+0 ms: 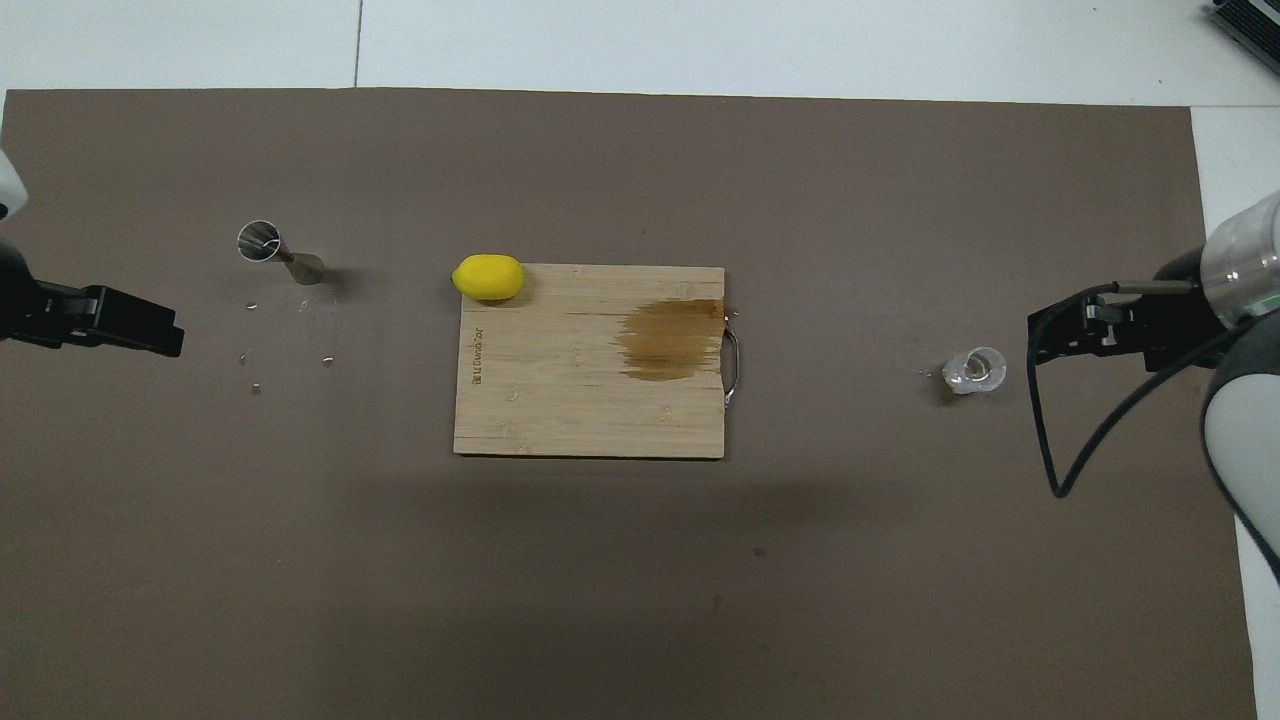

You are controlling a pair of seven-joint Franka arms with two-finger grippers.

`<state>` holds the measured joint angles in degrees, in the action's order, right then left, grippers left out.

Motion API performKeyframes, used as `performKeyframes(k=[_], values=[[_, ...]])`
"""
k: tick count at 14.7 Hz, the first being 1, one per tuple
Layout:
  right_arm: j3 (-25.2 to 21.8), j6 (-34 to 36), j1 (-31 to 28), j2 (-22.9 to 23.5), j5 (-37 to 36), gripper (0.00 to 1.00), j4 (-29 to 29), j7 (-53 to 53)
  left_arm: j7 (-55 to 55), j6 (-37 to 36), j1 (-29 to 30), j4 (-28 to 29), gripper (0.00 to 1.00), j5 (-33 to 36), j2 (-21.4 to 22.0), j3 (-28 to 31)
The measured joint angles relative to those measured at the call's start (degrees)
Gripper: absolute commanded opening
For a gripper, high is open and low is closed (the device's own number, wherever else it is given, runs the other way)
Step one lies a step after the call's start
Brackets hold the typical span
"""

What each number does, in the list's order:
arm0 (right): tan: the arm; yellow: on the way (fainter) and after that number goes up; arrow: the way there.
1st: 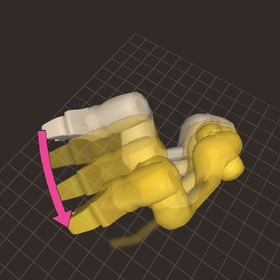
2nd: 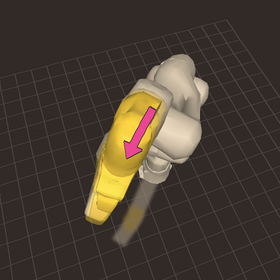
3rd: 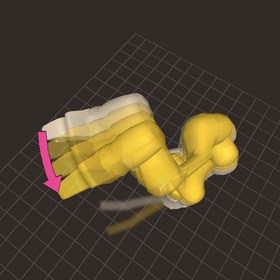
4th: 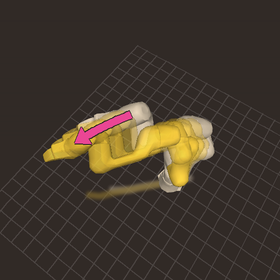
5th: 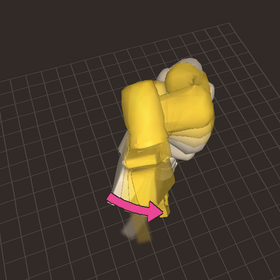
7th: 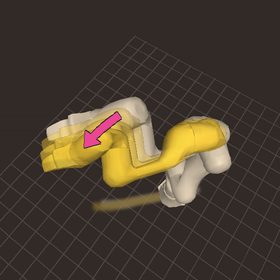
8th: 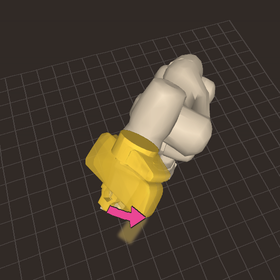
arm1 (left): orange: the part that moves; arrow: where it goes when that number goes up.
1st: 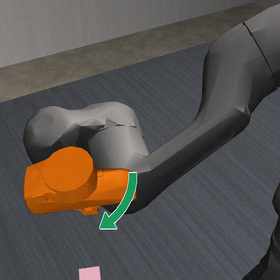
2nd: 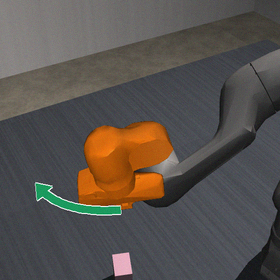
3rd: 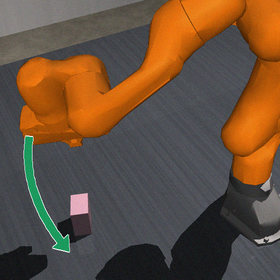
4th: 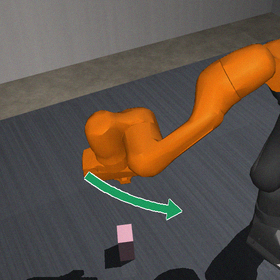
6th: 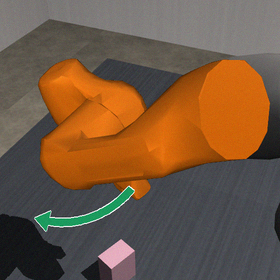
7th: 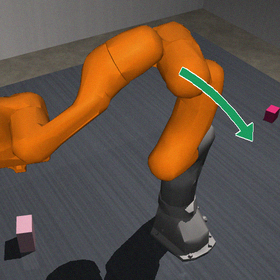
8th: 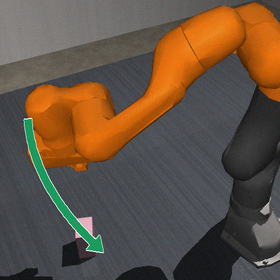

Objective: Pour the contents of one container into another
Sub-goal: 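Open the left gripper and move it toward the small metal cup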

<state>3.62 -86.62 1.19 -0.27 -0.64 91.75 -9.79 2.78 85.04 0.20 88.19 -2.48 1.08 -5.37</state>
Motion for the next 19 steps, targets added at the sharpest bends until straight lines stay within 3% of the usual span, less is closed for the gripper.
performKeyframes(k=[8, 13, 19], values=[[0.0, 0.0, 0.0, 0.0, 0.0, 1.0, 0.0, 0.0, -0.06, 0.42, -0.01, 0.26, 1.0, 0.0, 0.01, -0.02], [0.0, 0.0, 0.0, 0.0, 0.0, 1.0, 0.0, 0.0, -0.64, 3.11, -0.06, 3.25, 1.0, 0.0, -0.1, -0.09], [0.0, 0.0, 0.0, 0.0, 0.0, 1.0, 0.0, 0.0, -15.04, 8.07, -1.61, 5.03, 1.0, -0.1, -3.33, -0.2]])
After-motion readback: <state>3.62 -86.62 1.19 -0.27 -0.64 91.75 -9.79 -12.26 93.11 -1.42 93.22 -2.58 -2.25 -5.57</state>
